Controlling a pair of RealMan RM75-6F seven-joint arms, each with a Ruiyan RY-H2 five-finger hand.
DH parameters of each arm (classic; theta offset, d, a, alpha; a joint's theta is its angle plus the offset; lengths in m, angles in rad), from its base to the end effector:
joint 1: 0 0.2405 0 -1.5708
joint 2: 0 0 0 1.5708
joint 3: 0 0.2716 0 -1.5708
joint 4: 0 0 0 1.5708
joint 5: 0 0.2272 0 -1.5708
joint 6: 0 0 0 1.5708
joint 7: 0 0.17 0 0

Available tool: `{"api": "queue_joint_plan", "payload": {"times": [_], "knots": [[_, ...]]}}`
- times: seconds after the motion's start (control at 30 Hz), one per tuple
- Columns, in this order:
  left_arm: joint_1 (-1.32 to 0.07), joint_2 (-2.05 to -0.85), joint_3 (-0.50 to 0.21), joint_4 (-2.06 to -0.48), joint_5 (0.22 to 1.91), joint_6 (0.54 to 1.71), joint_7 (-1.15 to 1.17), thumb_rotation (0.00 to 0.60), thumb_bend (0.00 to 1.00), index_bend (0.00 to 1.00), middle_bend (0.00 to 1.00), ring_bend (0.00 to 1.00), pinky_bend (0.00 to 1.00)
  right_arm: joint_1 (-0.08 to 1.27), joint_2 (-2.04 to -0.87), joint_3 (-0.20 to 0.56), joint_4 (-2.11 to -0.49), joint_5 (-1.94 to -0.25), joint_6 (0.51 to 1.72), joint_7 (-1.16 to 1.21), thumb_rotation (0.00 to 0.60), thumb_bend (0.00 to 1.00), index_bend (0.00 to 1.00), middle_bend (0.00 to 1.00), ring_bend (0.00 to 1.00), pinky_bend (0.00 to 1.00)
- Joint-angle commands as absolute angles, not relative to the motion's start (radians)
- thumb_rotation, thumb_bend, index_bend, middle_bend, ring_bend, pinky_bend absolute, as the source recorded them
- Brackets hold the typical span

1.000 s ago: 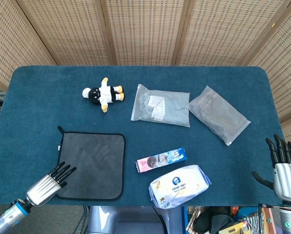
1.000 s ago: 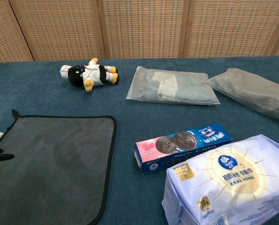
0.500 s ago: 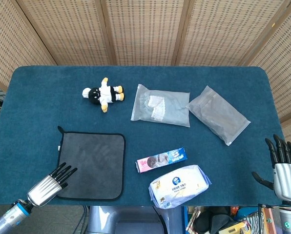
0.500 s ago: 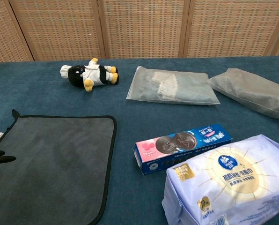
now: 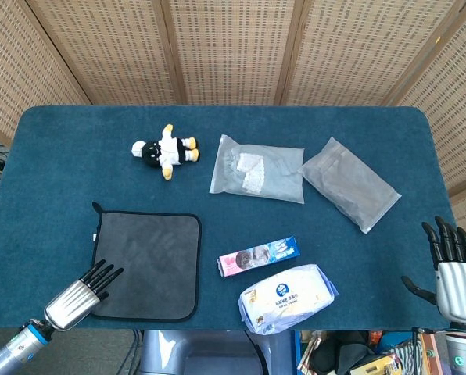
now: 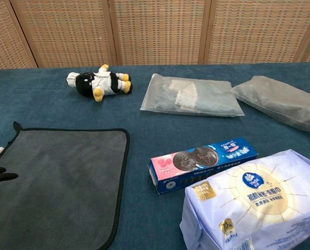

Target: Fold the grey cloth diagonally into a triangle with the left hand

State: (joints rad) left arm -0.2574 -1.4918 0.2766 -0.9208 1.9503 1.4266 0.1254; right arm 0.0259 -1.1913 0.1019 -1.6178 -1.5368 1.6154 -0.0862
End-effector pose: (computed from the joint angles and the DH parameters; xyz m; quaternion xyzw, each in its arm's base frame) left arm -0.3598 0.1829 -0.0008 -0.8793 -0.1457 -0.2633 0.3691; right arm -0.3175 -0.1995 0.1525 0.5557 -0.3428 0.4270 0.6256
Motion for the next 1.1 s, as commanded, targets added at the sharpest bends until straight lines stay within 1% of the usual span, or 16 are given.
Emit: {"api": "queue_joint_plan", "payload": {"times": [0.03, 0.2, 0.47, 0.67, 0.9, 1.1], "knots": [[-0.258, -1.491, 0.277, -0.924, 1.948, 1.425, 0.128, 0.6, 0.33, 0.58, 0.0, 0.0, 0.0, 0.026, -1.191, 0.102, -1.619, -1.537, 1.616, -0.086, 0.6, 0.0, 0.0, 0.0, 0.0, 0.0], [-0.259, -1.487, 0.277, -0.933, 1.946, 1.429, 0.131, 0.6, 0.38, 0.58, 0.0, 0.0, 0.0, 0.026, -1.191, 0.102, -1.619, -1.537, 1.615, -0.085, 0.6, 0.0, 0.0, 0.0, 0.0, 0.0], [-0.262, -1.473, 0.276, -0.958, 1.944, 1.433, 0.135, 0.6, 0.39, 0.58, 0.0, 0.0, 0.0, 0.026, -1.191, 0.102, -1.618, -1.535, 1.613, -0.084, 0.6, 0.0, 0.0, 0.0, 0.0, 0.0], [-0.263, -1.47, 0.277, -0.967, 1.94, 1.426, 0.139, 0.6, 0.43, 0.58, 0.0, 0.0, 0.0, 0.026, -1.191, 0.101, -1.619, -1.536, 1.612, -0.085, 0.6, 0.0, 0.0, 0.0, 0.0, 0.0], [-0.262, -1.479, 0.278, -0.964, 1.93, 1.406, 0.137, 0.6, 0.49, 0.59, 0.0, 0.0, 0.0, 0.027, -1.189, 0.1, -1.62, -1.538, 1.61, -0.086, 0.6, 0.0, 0.0, 0.0, 0.0, 0.0], [-0.264, -1.482, 0.276, -0.966, 1.924, 1.399, 0.137, 0.6, 0.5, 0.6, 0.0, 0.0, 0.0, 0.027, -1.189, 0.099, -1.622, -1.539, 1.61, -0.086, 0.6, 0.0, 0.0, 0.0, 0.0, 0.0]]}}
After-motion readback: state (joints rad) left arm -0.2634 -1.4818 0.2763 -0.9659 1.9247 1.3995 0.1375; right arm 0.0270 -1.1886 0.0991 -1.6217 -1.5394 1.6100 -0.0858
